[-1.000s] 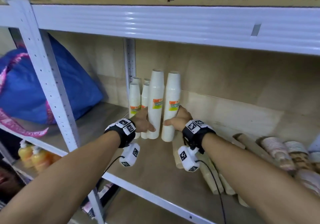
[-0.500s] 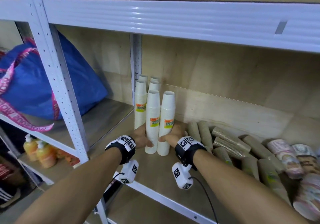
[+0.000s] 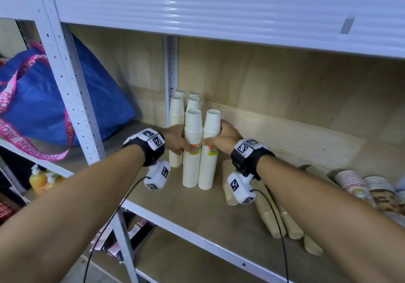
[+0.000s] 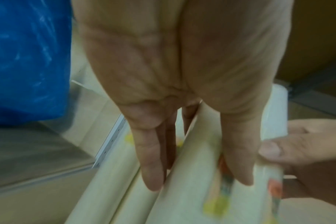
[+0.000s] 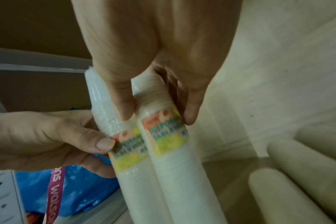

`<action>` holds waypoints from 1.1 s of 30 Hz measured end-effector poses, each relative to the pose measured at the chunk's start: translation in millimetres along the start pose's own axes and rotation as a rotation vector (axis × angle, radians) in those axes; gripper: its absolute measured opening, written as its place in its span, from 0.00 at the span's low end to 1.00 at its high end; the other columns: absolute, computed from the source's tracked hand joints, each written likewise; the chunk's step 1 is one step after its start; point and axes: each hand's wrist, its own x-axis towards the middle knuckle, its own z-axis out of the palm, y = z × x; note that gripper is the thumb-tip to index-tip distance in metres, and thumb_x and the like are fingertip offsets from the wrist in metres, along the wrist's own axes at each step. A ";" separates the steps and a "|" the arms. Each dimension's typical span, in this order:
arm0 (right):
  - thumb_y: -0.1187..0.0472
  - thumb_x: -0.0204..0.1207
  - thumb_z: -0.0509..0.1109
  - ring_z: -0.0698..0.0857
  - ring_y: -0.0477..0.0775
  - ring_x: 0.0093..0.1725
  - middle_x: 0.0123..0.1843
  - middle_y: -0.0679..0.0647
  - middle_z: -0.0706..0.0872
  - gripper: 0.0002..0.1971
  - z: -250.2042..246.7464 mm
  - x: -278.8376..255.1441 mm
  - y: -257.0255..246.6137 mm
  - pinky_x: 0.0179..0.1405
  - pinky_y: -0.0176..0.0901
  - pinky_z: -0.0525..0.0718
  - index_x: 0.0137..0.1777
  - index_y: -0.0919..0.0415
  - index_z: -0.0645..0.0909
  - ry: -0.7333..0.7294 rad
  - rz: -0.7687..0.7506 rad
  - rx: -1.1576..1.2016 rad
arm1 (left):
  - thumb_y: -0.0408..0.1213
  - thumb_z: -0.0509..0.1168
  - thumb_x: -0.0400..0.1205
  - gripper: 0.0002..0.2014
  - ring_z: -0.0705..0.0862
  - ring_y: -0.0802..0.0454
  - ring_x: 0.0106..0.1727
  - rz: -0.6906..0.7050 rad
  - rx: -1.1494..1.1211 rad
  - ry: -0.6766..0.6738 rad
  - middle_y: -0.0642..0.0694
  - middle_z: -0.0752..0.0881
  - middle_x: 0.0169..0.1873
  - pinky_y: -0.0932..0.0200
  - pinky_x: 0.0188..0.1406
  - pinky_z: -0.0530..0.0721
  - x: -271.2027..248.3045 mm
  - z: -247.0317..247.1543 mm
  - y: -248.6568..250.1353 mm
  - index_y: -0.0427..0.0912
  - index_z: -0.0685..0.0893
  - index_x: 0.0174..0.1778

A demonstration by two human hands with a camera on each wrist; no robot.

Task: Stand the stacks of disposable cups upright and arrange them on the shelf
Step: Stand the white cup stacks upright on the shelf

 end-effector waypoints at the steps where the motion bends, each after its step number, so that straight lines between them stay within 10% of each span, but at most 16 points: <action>1: 0.51 0.52 0.83 0.88 0.49 0.52 0.52 0.46 0.89 0.30 -5.9 0.8 -7.4 0.55 0.54 0.87 0.56 0.49 0.79 0.017 -0.018 0.003 | 0.32 0.79 0.73 0.28 0.84 0.46 0.61 0.007 0.009 0.000 0.45 0.85 0.61 0.51 0.55 0.87 -1.6 -8.1 10.6 0.44 0.78 0.69; 14: 0.58 0.70 0.79 0.82 0.53 0.47 0.47 0.51 0.84 0.11 -33.6 8.7 -40.0 0.42 0.40 0.77 0.49 0.55 0.81 0.106 -0.153 -0.133 | 0.32 0.75 0.76 0.14 0.89 0.42 0.52 0.134 0.096 0.218 0.38 0.89 0.52 0.42 0.50 0.90 -13.9 -41.8 65.9 0.38 0.84 0.56; 21: 0.51 0.68 0.78 0.82 0.55 0.51 0.52 0.52 0.83 0.21 -31.1 10.5 -40.6 0.48 0.44 0.80 0.58 0.57 0.81 0.173 -0.153 -0.232 | 0.32 0.73 0.78 0.17 0.86 0.45 0.53 0.146 0.116 0.208 0.43 0.83 0.54 0.47 0.54 0.89 -15.4 -39.5 65.7 0.40 0.82 0.62; 33: 0.55 0.67 0.79 0.86 0.57 0.48 0.46 0.54 0.87 0.13 -30.3 12.9 -47.8 0.50 0.52 0.86 0.47 0.60 0.83 0.129 -0.186 -0.191 | 0.30 0.73 0.77 0.16 0.87 0.44 0.52 0.133 0.239 0.206 0.41 0.86 0.55 0.52 0.48 0.90 -20.9 -45.9 73.9 0.38 0.85 0.61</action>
